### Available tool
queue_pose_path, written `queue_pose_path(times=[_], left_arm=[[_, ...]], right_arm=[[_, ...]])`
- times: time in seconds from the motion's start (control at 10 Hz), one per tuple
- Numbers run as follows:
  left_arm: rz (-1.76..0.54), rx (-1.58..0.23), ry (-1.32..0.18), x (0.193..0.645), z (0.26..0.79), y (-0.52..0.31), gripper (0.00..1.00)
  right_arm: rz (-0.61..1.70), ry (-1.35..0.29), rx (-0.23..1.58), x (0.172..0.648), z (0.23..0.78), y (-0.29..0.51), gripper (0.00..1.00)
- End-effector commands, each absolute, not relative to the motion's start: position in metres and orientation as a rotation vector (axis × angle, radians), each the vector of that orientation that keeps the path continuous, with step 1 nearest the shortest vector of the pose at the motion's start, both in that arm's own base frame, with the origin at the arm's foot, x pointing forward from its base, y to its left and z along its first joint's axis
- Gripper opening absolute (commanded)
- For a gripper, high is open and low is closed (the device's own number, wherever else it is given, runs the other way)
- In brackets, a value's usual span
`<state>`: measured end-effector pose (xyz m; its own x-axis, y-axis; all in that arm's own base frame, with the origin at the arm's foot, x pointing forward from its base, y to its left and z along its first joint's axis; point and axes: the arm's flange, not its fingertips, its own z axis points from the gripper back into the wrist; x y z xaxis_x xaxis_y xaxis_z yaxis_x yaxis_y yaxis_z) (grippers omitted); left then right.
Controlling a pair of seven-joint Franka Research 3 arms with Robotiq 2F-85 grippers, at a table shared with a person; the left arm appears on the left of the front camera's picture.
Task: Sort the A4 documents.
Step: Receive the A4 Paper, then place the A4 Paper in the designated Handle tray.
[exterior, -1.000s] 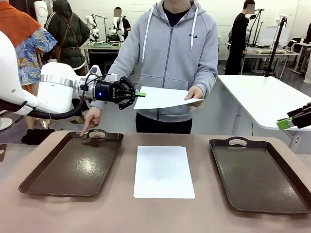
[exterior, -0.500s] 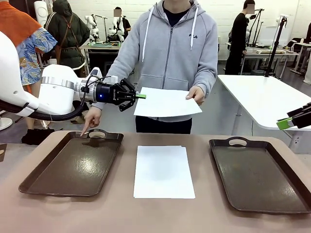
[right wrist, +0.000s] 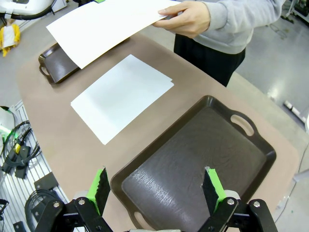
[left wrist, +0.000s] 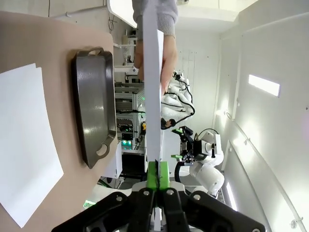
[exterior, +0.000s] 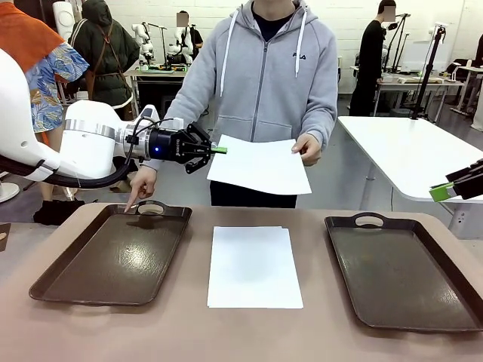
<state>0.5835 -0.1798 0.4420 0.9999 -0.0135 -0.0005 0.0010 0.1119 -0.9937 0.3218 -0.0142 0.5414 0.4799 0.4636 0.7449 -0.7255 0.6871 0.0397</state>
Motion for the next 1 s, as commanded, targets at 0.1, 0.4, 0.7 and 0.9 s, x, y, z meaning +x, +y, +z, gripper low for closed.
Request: queue_pose_path(times=[0.1,0.4,0.7,0.9], left_arm=[[0.005,-1.457,-0.004,0.5855,0.4417,-0.1782,0.00],[0.005,-1.457,-0.004,0.5855,0.4417,-0.1782,0.00],[0.005,-1.457,-0.004,0.5855,0.4417,-0.1782,0.00],[0.005,-1.457,-0.004,0.5855,0.4417,-0.1782,0.00]], right_arm=[[0.748,-0.777,0.389,0.3235,0.5394,-0.0139,1.00],[0.748,-0.777,0.389,0.3235,0.5394,-0.0139,1.00],[0.748,-0.777,0.389,0.3235,0.5394,-0.0139,1.00],[0.748,-0.777,0.389,0.3235,0.5394,-0.0139,1.00]])
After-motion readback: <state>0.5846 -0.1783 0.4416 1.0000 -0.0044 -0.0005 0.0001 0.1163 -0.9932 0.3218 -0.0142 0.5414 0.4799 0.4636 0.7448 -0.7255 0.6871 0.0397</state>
